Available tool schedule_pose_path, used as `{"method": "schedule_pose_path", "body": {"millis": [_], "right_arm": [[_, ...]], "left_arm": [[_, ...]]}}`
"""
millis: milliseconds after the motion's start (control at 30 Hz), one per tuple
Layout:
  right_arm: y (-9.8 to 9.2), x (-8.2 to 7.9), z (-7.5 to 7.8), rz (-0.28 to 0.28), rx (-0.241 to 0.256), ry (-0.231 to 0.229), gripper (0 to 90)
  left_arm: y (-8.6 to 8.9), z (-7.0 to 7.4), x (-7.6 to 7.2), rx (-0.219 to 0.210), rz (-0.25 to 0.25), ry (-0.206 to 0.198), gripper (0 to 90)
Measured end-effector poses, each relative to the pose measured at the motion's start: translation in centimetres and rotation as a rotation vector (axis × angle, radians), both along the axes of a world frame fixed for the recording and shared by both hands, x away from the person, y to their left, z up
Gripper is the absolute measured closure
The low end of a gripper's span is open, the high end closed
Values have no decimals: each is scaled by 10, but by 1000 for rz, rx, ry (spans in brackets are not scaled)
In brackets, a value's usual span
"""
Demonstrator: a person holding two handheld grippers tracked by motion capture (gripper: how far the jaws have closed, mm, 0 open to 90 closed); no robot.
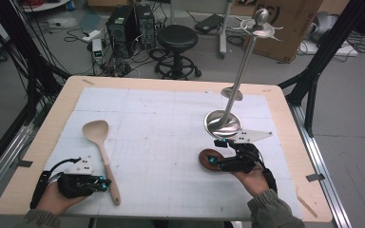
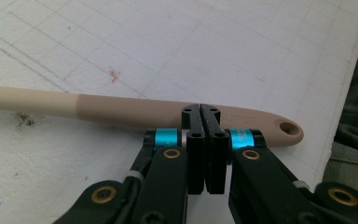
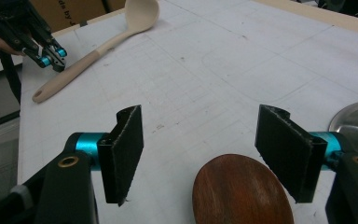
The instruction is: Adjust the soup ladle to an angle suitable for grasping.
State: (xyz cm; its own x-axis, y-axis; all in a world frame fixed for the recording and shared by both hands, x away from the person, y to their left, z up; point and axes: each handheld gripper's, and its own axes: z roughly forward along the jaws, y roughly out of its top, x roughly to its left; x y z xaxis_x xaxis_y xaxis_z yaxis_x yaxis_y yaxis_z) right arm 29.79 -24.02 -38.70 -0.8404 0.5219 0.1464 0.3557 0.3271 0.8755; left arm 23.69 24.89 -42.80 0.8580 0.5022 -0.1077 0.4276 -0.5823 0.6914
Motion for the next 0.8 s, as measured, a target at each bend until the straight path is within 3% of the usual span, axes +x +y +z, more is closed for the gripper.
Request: {"method": "schedule_pose_path", "body": {"millis": [800], "right_arm": [[3, 0, -2, 9, -17, 3, 310]], "left_arm": [[-4, 2, 0, -27, -19, -3, 878]]}}
